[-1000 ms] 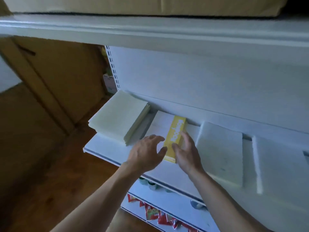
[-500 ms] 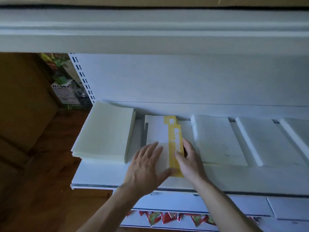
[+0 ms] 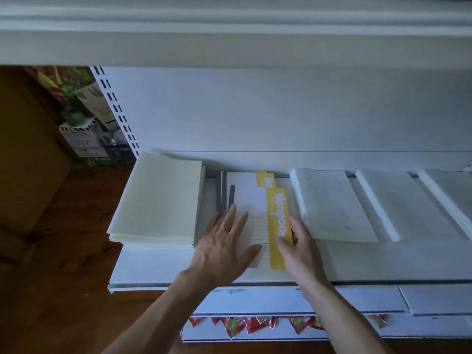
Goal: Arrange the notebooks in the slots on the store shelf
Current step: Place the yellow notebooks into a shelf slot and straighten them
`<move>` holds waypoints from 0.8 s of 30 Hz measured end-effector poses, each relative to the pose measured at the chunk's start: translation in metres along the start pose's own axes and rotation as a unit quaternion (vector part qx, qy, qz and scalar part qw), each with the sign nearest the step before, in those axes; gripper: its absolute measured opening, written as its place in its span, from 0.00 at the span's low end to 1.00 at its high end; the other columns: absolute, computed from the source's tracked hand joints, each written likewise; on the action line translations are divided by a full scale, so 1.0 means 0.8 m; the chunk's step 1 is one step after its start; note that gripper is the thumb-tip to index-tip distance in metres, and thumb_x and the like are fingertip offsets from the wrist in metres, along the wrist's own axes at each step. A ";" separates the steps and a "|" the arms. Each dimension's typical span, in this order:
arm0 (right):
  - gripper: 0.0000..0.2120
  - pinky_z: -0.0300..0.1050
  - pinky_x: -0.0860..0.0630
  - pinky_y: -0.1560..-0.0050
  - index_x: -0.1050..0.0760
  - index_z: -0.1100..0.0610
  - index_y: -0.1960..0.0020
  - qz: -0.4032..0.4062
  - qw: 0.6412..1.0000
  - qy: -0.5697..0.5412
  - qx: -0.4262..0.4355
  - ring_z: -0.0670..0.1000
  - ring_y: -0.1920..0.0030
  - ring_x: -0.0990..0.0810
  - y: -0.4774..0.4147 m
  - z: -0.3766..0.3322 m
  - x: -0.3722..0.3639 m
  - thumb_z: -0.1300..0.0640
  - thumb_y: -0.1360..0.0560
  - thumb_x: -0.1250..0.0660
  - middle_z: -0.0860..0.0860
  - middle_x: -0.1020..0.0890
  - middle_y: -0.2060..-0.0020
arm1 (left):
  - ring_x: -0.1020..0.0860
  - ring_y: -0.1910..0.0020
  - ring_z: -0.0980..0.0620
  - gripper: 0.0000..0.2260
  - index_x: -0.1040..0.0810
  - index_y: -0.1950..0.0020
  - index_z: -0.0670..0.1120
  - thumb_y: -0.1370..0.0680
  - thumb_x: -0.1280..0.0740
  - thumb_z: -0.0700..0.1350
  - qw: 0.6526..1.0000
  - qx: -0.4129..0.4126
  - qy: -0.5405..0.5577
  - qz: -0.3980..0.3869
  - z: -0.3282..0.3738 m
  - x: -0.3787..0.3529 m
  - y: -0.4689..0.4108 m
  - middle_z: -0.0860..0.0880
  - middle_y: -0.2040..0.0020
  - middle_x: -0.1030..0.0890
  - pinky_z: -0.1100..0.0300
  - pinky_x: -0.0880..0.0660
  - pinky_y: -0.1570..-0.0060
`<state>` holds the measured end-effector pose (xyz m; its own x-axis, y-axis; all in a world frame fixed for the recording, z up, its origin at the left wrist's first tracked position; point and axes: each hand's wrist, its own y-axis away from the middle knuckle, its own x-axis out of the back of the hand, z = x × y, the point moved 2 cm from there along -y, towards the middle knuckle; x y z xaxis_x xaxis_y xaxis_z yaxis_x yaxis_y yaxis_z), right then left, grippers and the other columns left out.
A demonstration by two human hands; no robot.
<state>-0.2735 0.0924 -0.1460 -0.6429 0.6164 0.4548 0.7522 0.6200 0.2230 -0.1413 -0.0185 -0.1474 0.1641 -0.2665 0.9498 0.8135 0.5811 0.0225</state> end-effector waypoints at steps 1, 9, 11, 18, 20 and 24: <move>0.25 0.45 0.32 0.33 0.33 0.47 0.29 0.008 1.000 -0.003 0.001 0.47 0.34 0.28 0.001 0.000 0.001 0.59 0.24 0.35 0.44 0.26 0.33 | 0.57 0.22 0.54 0.41 0.52 0.20 0.51 0.29 0.62 0.71 1.000 -0.013 0.001 -0.003 0.002 -0.001 0.004 0.47 0.20 0.54 0.56 0.63 0.24; 0.23 0.47 0.27 0.37 0.30 0.48 0.31 0.064 0.998 -0.022 0.014 0.47 0.39 0.24 0.028 0.008 0.010 0.60 0.24 0.34 0.45 0.22 0.37 | 0.55 0.22 0.55 0.38 0.48 0.21 0.51 0.27 0.59 0.69 0.997 -0.032 0.063 0.011 0.006 -0.002 0.023 0.48 0.20 0.52 0.62 0.65 0.26; 0.22 0.44 0.25 0.42 0.28 0.49 0.33 0.083 0.996 -0.038 0.019 0.46 0.42 0.21 0.029 0.002 0.011 0.61 0.25 0.34 0.44 0.20 0.41 | 0.52 0.22 0.54 0.35 0.47 0.21 0.50 0.24 0.54 0.67 0.996 -0.017 0.085 0.024 0.007 0.004 0.022 0.48 0.20 0.52 0.68 0.67 0.29; 0.10 0.44 0.26 0.51 0.19 0.56 0.49 0.029 0.970 -0.235 -0.057 0.50 0.55 0.17 0.013 -0.017 0.027 0.67 0.27 0.32 0.46 0.14 0.59 | 0.50 0.22 0.53 0.29 0.44 0.22 0.50 0.20 0.39 0.56 0.982 0.033 0.180 0.045 0.007 0.009 0.018 0.51 0.20 0.50 0.60 0.50 0.25; 0.09 0.45 0.25 0.52 0.17 0.56 0.54 0.014 0.962 -0.265 -0.061 0.50 0.58 0.19 0.011 -0.027 0.037 0.67 0.27 0.32 0.50 0.14 0.59 | 0.48 0.22 0.54 0.30 0.43 0.22 0.49 0.21 0.37 0.55 0.962 0.068 0.254 0.076 0.008 0.014 0.014 0.51 0.20 0.47 0.59 0.48 0.25; 0.12 0.43 0.24 0.50 0.18 0.58 0.47 0.007 0.951 -0.309 -0.018 0.47 0.58 0.18 0.015 -0.040 0.058 0.68 0.26 0.34 0.49 0.14 0.58 | 0.39 0.26 0.58 0.32 0.46 0.22 0.51 0.21 0.34 0.49 0.882 0.151 0.439 0.080 0.027 0.032 0.009 0.54 0.23 0.41 0.66 0.39 0.32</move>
<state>-0.2895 0.1129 -0.0950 -0.5863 0.7991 -0.1334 0.7590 0.5993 0.2545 -0.1431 -0.0044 -0.1164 0.7397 -0.5787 0.3433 0.5773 0.8080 0.1180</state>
